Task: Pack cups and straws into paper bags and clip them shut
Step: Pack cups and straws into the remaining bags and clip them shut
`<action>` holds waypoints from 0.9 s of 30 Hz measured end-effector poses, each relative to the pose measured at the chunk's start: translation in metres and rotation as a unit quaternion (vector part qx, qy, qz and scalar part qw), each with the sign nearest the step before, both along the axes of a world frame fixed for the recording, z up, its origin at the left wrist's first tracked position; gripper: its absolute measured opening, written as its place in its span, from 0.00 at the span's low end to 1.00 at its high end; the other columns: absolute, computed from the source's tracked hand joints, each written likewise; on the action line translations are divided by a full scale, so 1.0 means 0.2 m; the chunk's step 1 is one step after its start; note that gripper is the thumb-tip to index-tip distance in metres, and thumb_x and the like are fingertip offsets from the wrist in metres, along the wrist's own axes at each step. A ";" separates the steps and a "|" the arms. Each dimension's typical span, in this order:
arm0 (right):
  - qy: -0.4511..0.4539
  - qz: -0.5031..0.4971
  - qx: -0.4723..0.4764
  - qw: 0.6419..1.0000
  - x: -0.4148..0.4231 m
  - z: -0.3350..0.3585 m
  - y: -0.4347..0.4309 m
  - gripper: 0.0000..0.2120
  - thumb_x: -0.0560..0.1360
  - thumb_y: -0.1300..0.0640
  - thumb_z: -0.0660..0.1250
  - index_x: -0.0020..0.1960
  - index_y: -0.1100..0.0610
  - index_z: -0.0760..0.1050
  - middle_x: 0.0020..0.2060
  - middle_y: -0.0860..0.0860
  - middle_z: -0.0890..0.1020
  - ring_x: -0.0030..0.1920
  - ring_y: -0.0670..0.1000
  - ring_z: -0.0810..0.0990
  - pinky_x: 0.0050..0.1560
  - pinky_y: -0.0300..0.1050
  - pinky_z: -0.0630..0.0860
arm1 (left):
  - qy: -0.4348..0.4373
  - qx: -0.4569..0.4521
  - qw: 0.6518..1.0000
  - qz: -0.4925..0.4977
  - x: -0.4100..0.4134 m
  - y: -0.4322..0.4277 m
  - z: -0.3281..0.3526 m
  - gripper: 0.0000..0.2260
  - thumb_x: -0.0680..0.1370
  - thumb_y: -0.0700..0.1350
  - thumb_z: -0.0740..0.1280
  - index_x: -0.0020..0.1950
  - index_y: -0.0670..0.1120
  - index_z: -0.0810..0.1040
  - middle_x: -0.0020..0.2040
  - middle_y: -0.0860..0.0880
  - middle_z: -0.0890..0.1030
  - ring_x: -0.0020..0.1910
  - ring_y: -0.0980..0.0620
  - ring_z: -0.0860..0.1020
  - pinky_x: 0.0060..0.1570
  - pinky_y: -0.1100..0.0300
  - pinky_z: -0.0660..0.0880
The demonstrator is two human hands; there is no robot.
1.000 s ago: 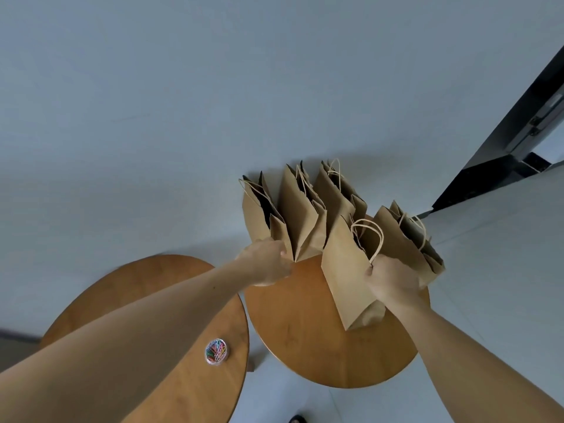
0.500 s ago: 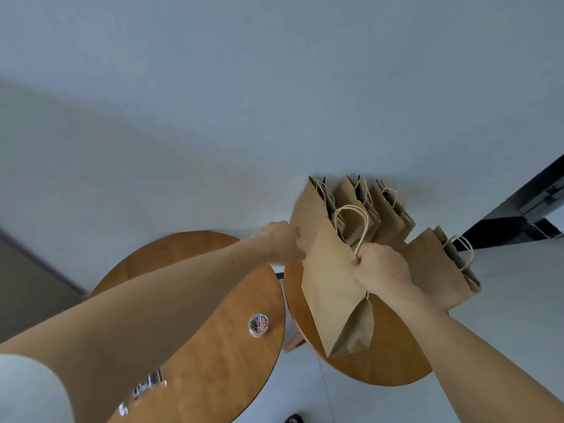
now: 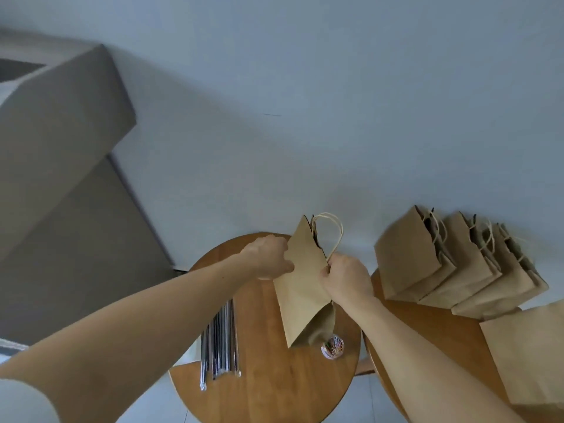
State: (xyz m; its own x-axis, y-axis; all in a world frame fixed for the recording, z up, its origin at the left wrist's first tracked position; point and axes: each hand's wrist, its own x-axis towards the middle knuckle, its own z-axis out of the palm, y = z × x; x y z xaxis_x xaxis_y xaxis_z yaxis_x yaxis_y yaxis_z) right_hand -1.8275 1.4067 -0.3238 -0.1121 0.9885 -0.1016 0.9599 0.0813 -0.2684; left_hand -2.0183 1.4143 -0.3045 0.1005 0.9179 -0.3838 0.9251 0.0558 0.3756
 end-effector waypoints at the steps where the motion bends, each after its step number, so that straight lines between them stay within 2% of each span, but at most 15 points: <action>1: 0.014 0.009 -0.001 1.000 -0.05 -0.04 0.01 0.06 0.77 0.58 0.62 0.44 0.58 0.75 0.35 0.51 0.76 0.35 0.52 0.75 0.31 0.41 0.68 | 0.003 -0.007 1.000 0.014 -0.03 0.00 -0.03 0.25 0.76 0.54 0.66 0.72 0.47 0.70 0.66 0.47 0.75 0.62 0.46 0.75 0.57 0.53 0.75; 3: 0.042 0.027 -0.014 0.999 -0.12 -0.12 0.03 0.06 0.77 0.57 0.62 0.47 0.58 0.76 0.39 0.52 0.79 0.38 0.51 0.77 0.36 0.42 0.73 | 0.014 -0.027 0.999 0.032 -0.08 -0.01 -0.11 0.25 0.76 0.55 0.65 0.71 0.48 0.70 0.66 0.47 0.75 0.61 0.46 0.75 0.55 0.53 0.75; 5: 0.062 0.044 -0.042 0.996 -0.18 -0.21 0.02 0.07 0.77 0.56 0.62 0.48 0.58 0.75 0.41 0.52 0.80 0.41 0.52 0.79 0.37 0.42 0.73 | 0.020 -0.052 0.998 0.042 -0.12 -0.02 -0.19 0.25 0.77 0.57 0.64 0.71 0.48 0.70 0.66 0.48 0.74 0.61 0.46 0.75 0.56 0.53 0.74; 9: 0.111 0.095 -0.124 0.981 -0.21 -0.36 -0.02 0.09 0.77 0.50 0.64 0.45 0.55 0.75 0.38 0.48 0.79 0.40 0.50 0.79 0.39 0.44 0.76 | 0.012 -0.097 0.993 0.060 -0.18 -0.05 -0.31 0.27 0.76 0.57 0.66 0.73 0.49 0.68 0.67 0.48 0.74 0.63 0.47 0.74 0.58 0.54 0.74; 11: 0.137 0.120 -0.179 0.967 -0.18 -0.40 0.00 0.13 0.75 0.41 0.66 0.46 0.51 0.74 0.38 0.44 0.79 0.39 0.46 0.79 0.39 0.40 0.75 | 0.006 -0.122 0.991 0.060 -0.19 -0.06 -0.34 0.28 0.76 0.55 0.67 0.74 0.48 0.66 0.69 0.48 0.73 0.64 0.48 0.73 0.58 0.55 0.72; 13: 0.162 0.133 -0.229 0.950 -0.14 -0.42 0.03 0.22 0.69 0.31 0.66 0.50 0.48 0.74 0.41 0.40 0.79 0.43 0.42 0.79 0.39 0.36 0.72 | -0.004 -0.137 0.989 0.055 -0.19 -0.08 -0.37 0.30 0.75 0.53 0.68 0.75 0.47 0.66 0.70 0.47 0.73 0.65 0.47 0.73 0.59 0.56 0.72; 15: 0.169 0.131 -0.241 0.947 -0.10 -0.42 0.07 0.28 0.67 0.28 0.66 0.57 0.47 0.74 0.46 0.39 0.79 0.48 0.43 0.79 0.42 0.34 0.72 | -0.019 -0.142 0.988 0.053 -0.18 -0.08 -0.39 0.33 0.74 0.53 0.71 0.75 0.48 0.65 0.70 0.48 0.73 0.66 0.47 0.73 0.62 0.53 0.72; 18: 0.166 0.123 -0.234 0.950 -0.06 -0.44 0.11 0.27 0.70 0.31 0.68 0.60 0.48 0.73 0.49 0.42 0.80 0.50 0.43 0.79 0.46 0.35 0.73 | -0.025 -0.152 0.987 0.045 -0.15 -0.08 -0.40 0.38 0.71 0.56 0.74 0.76 0.49 0.63 0.72 0.47 0.71 0.67 0.46 0.73 0.64 0.51 0.73; 21: 0.183 0.113 -0.234 0.948 -0.05 -0.45 0.13 0.19 0.73 0.36 0.68 0.56 0.47 0.73 0.46 0.40 0.80 0.47 0.41 0.79 0.44 0.34 0.72 | -0.015 -0.165 0.985 0.047 -0.10 -0.06 -0.41 0.41 0.70 0.62 0.72 0.77 0.48 0.60 0.70 0.46 0.72 0.65 0.45 0.74 0.63 0.49 0.74; 24: 0.227 0.091 -0.241 0.939 -0.07 -0.47 0.13 0.07 0.76 0.48 0.68 0.50 0.47 0.73 0.43 0.42 0.80 0.44 0.41 0.79 0.42 0.35 0.73 | -0.003 -0.149 0.986 0.074 -0.04 -0.04 -0.40 0.39 0.71 0.68 0.67 0.74 0.46 0.63 0.64 0.46 0.77 0.58 0.45 0.77 0.58 0.48 0.76; 27: 0.276 0.044 -0.251 0.927 -0.10 -0.47 0.14 0.04 0.76 0.53 0.68 0.49 0.49 0.75 0.43 0.46 0.81 0.44 0.44 0.79 0.41 0.37 0.73 | -0.012 -0.142 0.985 0.095 0.01 -0.03 -0.39 0.35 0.72 0.65 0.66 0.72 0.47 0.66 0.59 0.47 0.78 0.55 0.46 0.78 0.55 0.49 0.78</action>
State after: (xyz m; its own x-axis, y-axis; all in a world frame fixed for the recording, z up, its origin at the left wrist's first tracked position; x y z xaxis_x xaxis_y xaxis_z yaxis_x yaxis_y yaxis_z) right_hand -1.8472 1.4351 -0.4187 -0.3610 0.8171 -0.4495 0.6615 -0.1154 -0.7410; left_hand -2.0170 1.4079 -0.3818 -0.0506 0.7775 -0.6269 0.8786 0.3331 0.3421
